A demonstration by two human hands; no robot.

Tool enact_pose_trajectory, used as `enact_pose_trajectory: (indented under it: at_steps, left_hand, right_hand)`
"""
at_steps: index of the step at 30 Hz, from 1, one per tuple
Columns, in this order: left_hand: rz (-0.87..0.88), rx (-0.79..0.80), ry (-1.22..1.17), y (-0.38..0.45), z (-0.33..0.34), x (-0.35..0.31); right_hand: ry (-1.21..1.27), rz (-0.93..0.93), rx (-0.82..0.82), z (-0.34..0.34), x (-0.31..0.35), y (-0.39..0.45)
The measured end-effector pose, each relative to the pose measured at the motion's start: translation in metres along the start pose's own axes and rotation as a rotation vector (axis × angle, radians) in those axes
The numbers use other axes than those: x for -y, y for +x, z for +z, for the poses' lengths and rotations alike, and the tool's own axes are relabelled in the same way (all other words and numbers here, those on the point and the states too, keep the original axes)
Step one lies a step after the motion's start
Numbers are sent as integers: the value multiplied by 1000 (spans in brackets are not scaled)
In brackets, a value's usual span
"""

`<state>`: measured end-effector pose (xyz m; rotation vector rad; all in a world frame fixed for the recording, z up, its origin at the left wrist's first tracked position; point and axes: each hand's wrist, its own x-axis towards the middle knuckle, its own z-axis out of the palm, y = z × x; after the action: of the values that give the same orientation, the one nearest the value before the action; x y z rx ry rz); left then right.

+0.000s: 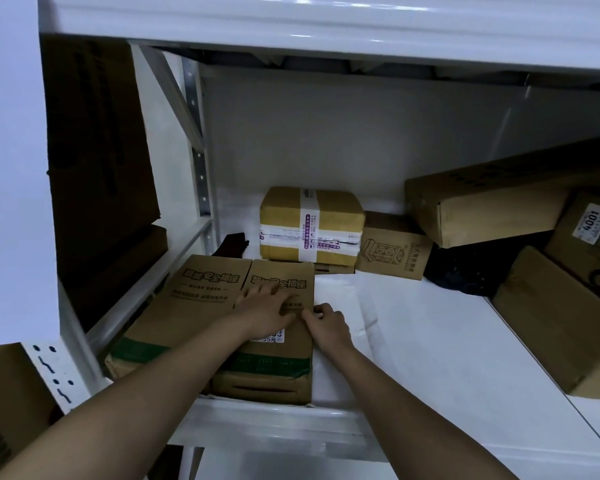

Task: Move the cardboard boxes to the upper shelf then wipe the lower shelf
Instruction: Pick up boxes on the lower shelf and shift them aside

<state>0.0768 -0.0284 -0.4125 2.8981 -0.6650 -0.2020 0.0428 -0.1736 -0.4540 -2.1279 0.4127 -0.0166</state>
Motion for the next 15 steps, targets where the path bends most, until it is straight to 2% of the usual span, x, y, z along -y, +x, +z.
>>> enact_pose_trajectory:
  at_steps: [5,15]
  left_hand:
    - [93,37,52,3,9,-10]
    - [106,94,87,9,10,-7]
  right_hand:
    - [-33,26,16,0,1,5]
    - [40,95,116,-9,4,12]
